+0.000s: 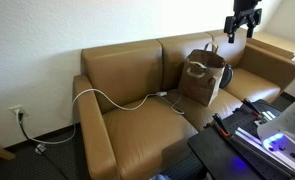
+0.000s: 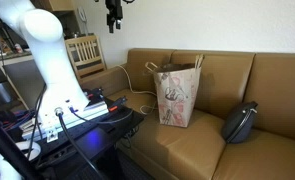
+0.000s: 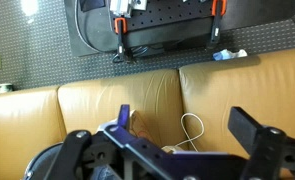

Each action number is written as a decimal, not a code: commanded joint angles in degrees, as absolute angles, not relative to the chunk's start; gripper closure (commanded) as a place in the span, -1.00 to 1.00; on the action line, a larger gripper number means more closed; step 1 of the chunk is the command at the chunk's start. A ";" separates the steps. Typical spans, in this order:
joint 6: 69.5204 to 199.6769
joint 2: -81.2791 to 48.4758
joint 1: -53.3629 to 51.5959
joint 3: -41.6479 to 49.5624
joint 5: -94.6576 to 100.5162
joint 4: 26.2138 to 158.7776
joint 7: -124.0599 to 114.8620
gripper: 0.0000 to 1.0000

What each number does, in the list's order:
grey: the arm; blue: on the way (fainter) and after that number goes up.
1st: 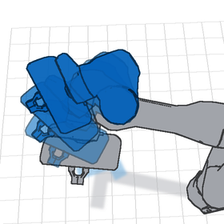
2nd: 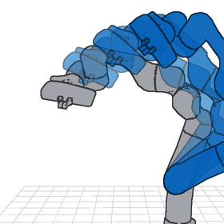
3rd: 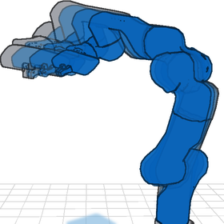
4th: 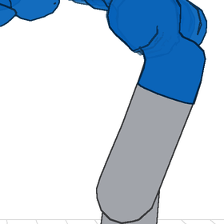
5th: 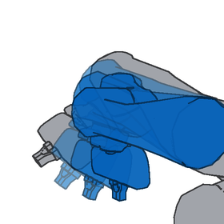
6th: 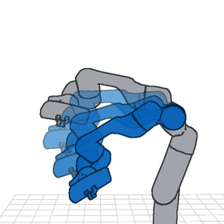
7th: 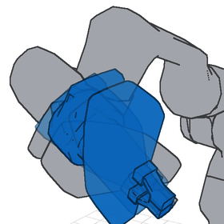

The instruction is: Move the bag to the left

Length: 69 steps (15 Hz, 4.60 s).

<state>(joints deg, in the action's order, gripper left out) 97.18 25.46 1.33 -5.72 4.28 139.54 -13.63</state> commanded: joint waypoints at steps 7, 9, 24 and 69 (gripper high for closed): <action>98.12 17.26 2.26 -6.28 3.61 132.56 -22.49 -1.00; 97.97 10.24 2.39 -4.38 -1.11 125.66 -24.55 -1.00; 94.37 -12.55 1.02 3.62 -7.90 98.70 -27.26 -1.00; 121.44 -54.14 -2.59 11.66 2.69 70.46 -67.03 -1.00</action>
<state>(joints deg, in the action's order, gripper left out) 123.35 -47.08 -2.68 12.13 3.29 79.34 -64.06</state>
